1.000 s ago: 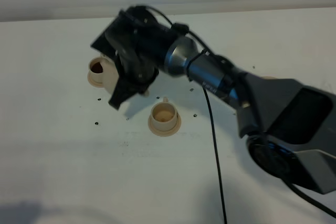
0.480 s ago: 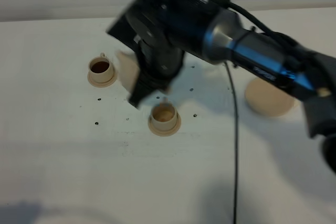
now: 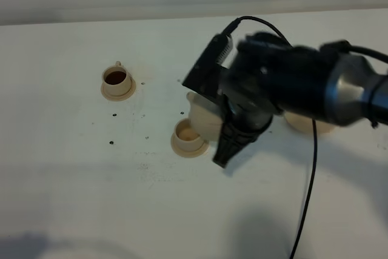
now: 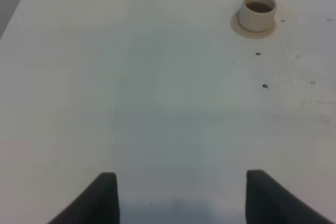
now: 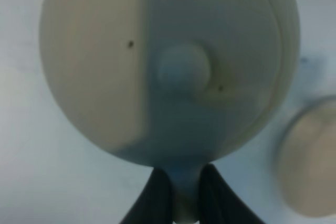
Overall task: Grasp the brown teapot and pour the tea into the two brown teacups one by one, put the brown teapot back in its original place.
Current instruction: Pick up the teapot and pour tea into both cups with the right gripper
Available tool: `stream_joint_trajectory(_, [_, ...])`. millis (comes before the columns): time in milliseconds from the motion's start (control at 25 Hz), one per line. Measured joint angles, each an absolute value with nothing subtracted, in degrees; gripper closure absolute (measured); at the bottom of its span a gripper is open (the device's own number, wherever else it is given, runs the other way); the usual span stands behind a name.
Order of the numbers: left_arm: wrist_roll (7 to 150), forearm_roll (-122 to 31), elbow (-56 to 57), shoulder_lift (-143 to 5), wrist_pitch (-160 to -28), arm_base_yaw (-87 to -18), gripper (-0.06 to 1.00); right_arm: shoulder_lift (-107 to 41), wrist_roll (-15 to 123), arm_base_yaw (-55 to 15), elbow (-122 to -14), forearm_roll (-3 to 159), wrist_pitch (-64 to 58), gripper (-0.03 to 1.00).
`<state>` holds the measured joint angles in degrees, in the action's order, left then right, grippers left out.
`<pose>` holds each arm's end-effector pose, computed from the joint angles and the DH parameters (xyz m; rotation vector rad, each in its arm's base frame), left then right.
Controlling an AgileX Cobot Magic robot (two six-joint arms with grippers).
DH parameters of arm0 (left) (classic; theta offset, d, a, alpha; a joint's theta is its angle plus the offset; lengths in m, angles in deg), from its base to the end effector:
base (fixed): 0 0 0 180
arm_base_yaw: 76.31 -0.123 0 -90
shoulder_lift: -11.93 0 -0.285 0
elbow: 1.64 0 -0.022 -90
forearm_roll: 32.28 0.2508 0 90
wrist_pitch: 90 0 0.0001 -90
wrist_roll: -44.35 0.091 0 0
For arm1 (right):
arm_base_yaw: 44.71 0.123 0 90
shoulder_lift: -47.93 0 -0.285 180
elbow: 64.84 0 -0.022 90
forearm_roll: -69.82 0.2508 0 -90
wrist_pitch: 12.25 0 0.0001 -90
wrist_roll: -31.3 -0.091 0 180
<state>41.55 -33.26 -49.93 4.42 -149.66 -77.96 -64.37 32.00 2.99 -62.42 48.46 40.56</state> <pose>-0.0053 -0.0015 0.2802 -0.0776 2.0137 -0.0331 0.2664 0.2535 0.2174 -1.3915 2.4323 -0.2946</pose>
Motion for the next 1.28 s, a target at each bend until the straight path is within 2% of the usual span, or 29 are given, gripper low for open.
stream_joint_trajectory(160, [41.6, -33.3, -49.9, 4.4, -149.7, -78.0, 0.42, -65.0, 31.9, 3.0, -57.7, 41.7, 32.8, 0.84])
stream_joint_trajectory(320, [41.6, -33.3, -49.9, 4.4, -149.7, -78.0, 0.42, -67.2, 31.8, 3.0, -56.5, 35.2, 30.4, 0.84])
stream_joint_trajectory(760, [41.6, -33.3, -49.9, 4.4, -149.7, -78.0, 0.42, -69.5, 31.3, 2.4, -55.6, 21.4, 32.4, 0.84])
stream_joint_trajectory(1280, [41.6, -33.3, -49.9, 4.4, -149.7, -78.0, 0.42, -70.0, 33.1, 2.8, -55.6, 15.9, 33.2, 0.84])
